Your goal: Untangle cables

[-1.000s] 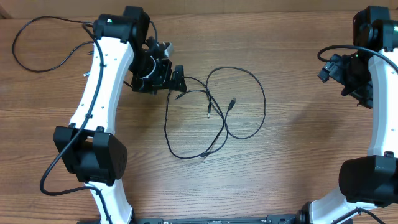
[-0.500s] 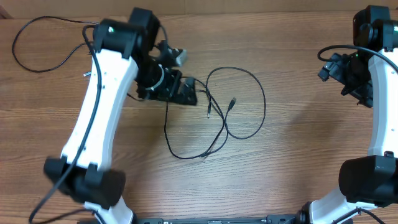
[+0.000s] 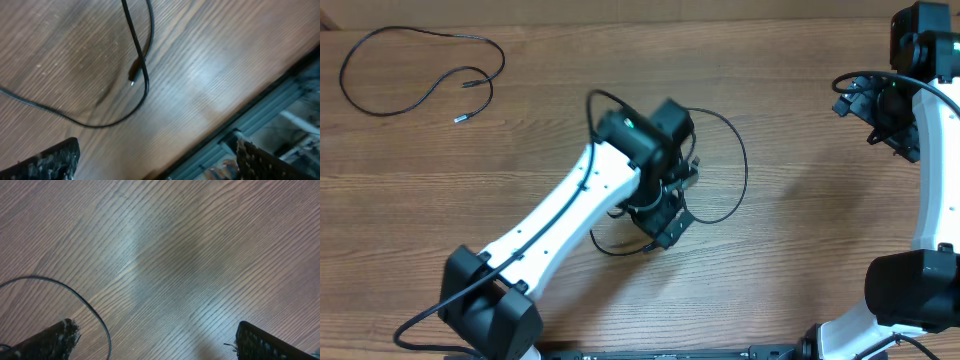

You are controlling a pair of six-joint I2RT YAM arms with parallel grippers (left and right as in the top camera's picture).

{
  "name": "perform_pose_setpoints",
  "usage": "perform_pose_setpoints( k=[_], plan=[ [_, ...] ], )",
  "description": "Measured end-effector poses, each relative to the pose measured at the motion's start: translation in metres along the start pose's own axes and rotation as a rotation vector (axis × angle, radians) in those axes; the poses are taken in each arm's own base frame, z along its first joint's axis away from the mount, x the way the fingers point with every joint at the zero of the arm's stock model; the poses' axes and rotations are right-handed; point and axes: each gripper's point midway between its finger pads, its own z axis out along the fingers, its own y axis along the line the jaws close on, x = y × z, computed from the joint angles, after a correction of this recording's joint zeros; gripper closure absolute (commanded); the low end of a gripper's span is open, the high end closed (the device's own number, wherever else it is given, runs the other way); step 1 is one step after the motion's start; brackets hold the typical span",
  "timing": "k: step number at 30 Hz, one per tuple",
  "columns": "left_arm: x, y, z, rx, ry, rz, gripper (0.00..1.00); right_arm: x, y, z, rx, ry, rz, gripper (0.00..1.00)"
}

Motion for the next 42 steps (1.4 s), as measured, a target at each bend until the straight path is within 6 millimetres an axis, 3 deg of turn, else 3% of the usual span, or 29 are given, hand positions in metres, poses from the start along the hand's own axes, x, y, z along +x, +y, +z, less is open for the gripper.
perform_pose_setpoints(
  k=[3, 7, 13, 19, 22, 25, 31, 34, 37, 42],
  plan=[
    [0.005, 0.003, 0.03, -0.022, 0.027, 0.015, 0.03, 0.0, 0.0, 0.0, 0.0, 0.001, 0.0, 0.0],
    [0.008, 0.014, 0.067, -0.039, 0.025, 0.019, 0.25, 0.0, 0.0, 0.0, -0.001, -0.001, 0.001, 0.0],
    [0.017, 0.021, 0.099, -0.049, 0.026, 0.021, 0.29, -0.001, 0.001, 0.0, -0.002, -0.003, 0.001, 0.0],
    [0.012, 0.022, 0.103, -0.051, 0.0, 0.025, 0.52, -0.001, 0.001, 0.0, -0.002, -0.003, 0.001, 0.0],
    [0.008, 0.023, 0.103, -0.054, -0.016, 0.025, 0.71, -0.001, 0.0, 0.0, -0.002, -0.003, 0.001, 0.0],
    [0.007, 0.023, 0.103, -0.056, -0.019, 0.02, 0.96, -0.001, 0.001, 0.0, -0.002, -0.003, 0.001, 0.0],
    [0.015, 0.023, 0.101, -0.058, 0.016, -0.015, 0.96, -0.001, 0.0, 0.0, -0.002, -0.002, 0.001, 0.0],
    [0.019, 0.021, 0.083, -0.057, 0.053, -0.057, 0.96, -0.001, 0.0, 0.0, -0.002, -0.003, 0.001, 0.0],
    [0.002, 0.018, 0.043, -0.057, 0.019, -0.106, 0.96, -0.001, 0.0, 0.0, -0.001, -0.003, 0.001, 0.0],
    [-0.05, 0.014, -0.07, -0.05, -0.251, -0.198, 0.96, -0.001, 0.001, 0.0, -0.003, -0.003, 0.001, 0.0]
  ],
)
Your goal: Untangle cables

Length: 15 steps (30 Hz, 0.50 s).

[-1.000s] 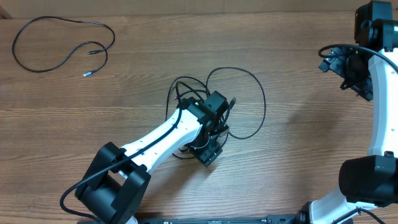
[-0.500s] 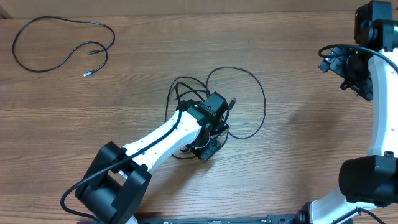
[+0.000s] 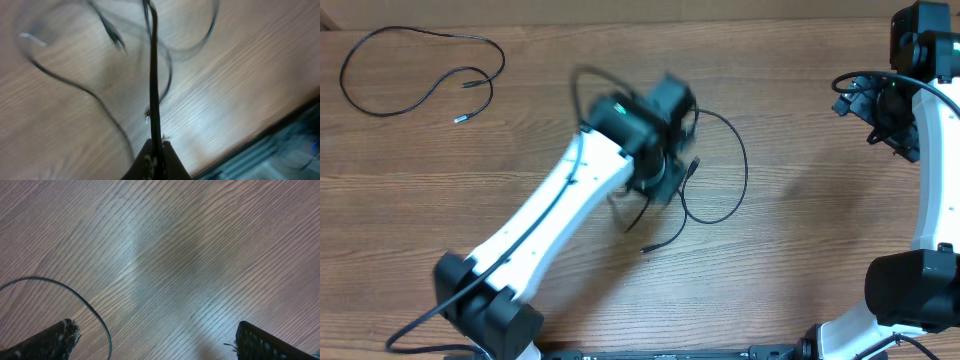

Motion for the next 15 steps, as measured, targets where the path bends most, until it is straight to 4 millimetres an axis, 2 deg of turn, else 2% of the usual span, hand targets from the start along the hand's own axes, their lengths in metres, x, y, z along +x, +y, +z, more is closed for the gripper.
perform_pose_setpoints(
  k=[4, 7, 13, 15],
  plan=[
    [-0.043, -0.007, -0.084, 0.04, -0.257, -0.08, 0.96, 0.0, 0.0, 0.0, 0.001, 0.0, 0.0, 0.0],
    [-0.066, -0.013, -0.15, 0.089, -0.465, -0.14, 0.96, 0.0, 0.0, 0.0, 0.001, 0.0, 0.0, 0.0],
    [-0.085, -0.023, -0.27, 0.238, -0.852, -0.257, 0.96, 0.0, 0.0, 0.0, 0.0, 0.0, 0.0, 0.0],
    [-0.084, -0.025, -0.297, 0.279, -0.934, -0.278, 0.96, 0.0, 0.0, 0.0, 0.001, 0.0, 0.0, 0.0]
  ],
)
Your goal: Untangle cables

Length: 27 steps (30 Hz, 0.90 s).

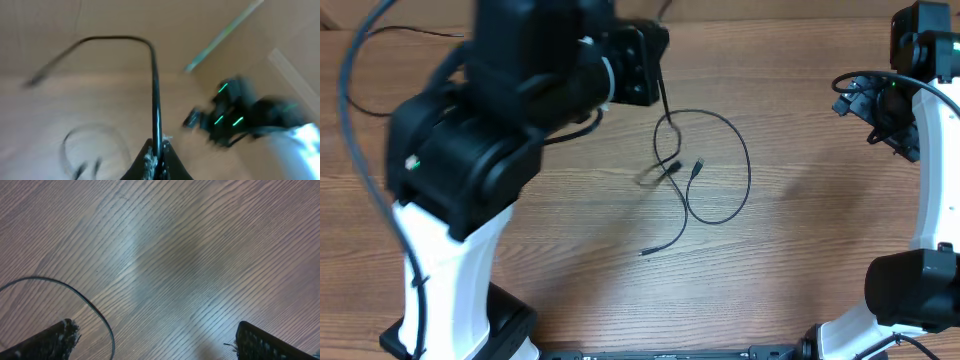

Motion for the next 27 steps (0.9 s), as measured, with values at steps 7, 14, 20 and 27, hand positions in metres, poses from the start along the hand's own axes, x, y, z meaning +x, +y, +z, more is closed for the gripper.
perform_pose_setpoints(
  k=[7, 14, 20, 27],
  plan=[
    [-0.022, -0.016, -0.023, 0.06, -0.098, -0.1, 0.96, 0.0, 0.0, 0.0, 0.0, 0.0, 0.0, 0.0],
    [0.018, 0.073, -0.026, -0.394, -0.036, -0.266, 0.96, 0.0, 0.0, 0.0, 0.0, 0.0, -0.002, 0.0],
    [0.023, 0.138, -0.035, -0.699, -0.071, -0.304, 0.96, 0.0, 0.0, 0.0, -0.001, 0.0, -0.003, 0.0],
    [0.072, 0.186, -0.003, -0.872, 0.142, -0.294, 0.96, 0.0, 0.0, 0.0, 0.0, 0.0, -0.002, 0.0]
  ],
)
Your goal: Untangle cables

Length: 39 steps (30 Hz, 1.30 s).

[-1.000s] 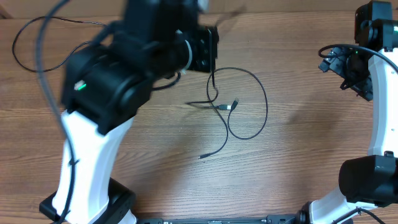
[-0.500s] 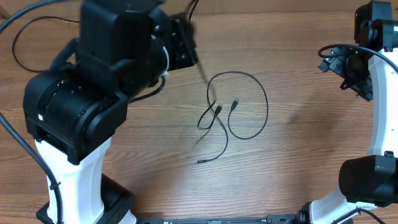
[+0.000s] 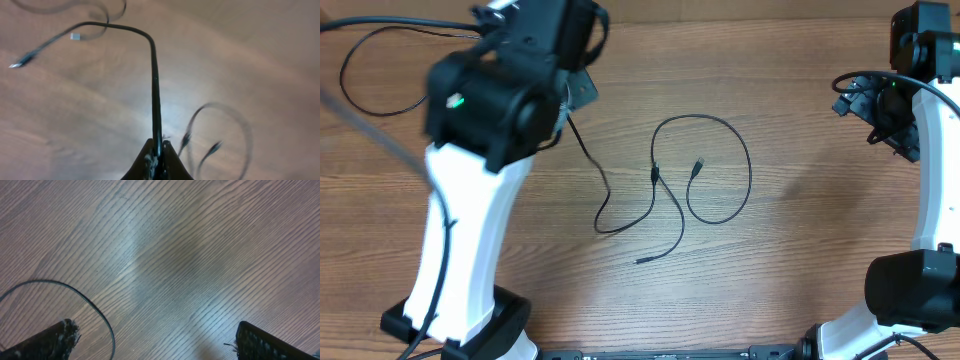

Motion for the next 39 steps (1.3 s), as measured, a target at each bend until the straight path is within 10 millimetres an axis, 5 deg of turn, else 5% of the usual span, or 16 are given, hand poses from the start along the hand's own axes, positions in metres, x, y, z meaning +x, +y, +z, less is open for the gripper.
perform_pose_setpoints(
  k=[11, 17, 26, 30, 34, 39],
  plan=[
    [0.102, 0.028, 0.095, -0.219, 0.372, 0.199, 0.96, 0.0, 0.0, 0.0, 0.0, 0.0, -0.001, 0.0],
    [0.149, 0.018, 0.137, -0.135, 0.512, 0.265, 0.93, 0.0, 0.0, 0.0, 0.0, 0.0, -0.001, 0.0],
    [0.176, -0.008, 0.173, 0.046, 0.542, 0.342, 0.9, 0.0, 0.0, 0.0, 0.0, 0.0, -0.001, 0.0],
    [0.179, -0.029, 0.174, 0.175, 0.547, 0.401, 0.85, 0.0, 0.0, 0.0, 0.0, 0.0, -0.001, 0.0],
    [0.187, -0.037, 0.168, 0.241, 0.581, 0.443, 0.68, 0.0, 0.0, 0.0, 0.0, 0.0, -0.001, 0.0],
    [0.204, -0.045, 0.157, 0.312, 0.617, 0.568, 0.29, 0.0, 0.0, 0.0, 0.0, 0.001, -0.001, 0.0]
  ],
)
